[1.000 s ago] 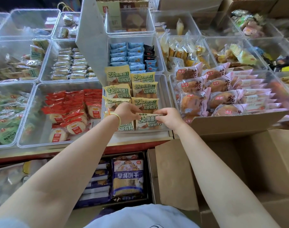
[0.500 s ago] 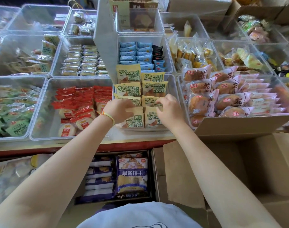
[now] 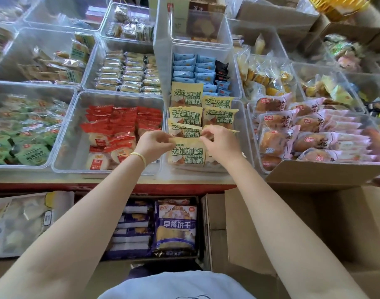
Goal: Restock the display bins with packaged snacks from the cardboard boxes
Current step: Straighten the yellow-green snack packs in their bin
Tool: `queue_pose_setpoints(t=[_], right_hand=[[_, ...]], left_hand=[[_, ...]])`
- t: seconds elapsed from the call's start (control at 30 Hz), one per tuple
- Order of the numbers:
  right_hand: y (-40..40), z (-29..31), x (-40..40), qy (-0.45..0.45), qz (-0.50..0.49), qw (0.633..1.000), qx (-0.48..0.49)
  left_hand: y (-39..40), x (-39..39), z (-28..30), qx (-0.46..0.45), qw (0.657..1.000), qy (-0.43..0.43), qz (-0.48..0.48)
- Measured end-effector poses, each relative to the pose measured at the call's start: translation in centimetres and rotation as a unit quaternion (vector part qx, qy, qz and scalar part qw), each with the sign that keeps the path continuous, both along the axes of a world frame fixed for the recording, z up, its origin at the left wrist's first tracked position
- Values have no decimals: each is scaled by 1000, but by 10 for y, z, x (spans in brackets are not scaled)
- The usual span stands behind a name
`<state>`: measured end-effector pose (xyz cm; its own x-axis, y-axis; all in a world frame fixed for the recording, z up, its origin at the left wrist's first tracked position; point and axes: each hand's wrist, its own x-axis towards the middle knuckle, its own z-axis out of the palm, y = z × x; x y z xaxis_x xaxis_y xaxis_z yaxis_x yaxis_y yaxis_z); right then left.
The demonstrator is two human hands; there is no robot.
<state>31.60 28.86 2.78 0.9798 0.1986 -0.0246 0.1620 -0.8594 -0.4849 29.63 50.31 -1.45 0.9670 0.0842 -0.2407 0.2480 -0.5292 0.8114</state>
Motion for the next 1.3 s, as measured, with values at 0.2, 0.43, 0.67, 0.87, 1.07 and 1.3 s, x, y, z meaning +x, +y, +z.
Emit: queue_pose_setpoints(t=[0.2,0.43,0.67,0.87,1.07,1.3], right_hand=[[-50,6,-48,-46,-260,959,103],[-58,-37,-52,159,-371,895,189],[-57,-42,-33,187,-379,874,242],[-62,-42,-31,187,-374,880,226],[-66,-36,-30,211,-342,893,201],[-63,-42,-37,210,-296,916,172]], left_hand=[[-34,-50,5,168,977,-127,25],[-71,-61,-21,305,919,-136,-211],[-75,-61,-27,352,896,-96,-254],[-78,-56,-28,359,890,-65,-274],[-74,-50,-22,346,889,-61,-293],[-72,-55,-25,337,895,-82,-283]])
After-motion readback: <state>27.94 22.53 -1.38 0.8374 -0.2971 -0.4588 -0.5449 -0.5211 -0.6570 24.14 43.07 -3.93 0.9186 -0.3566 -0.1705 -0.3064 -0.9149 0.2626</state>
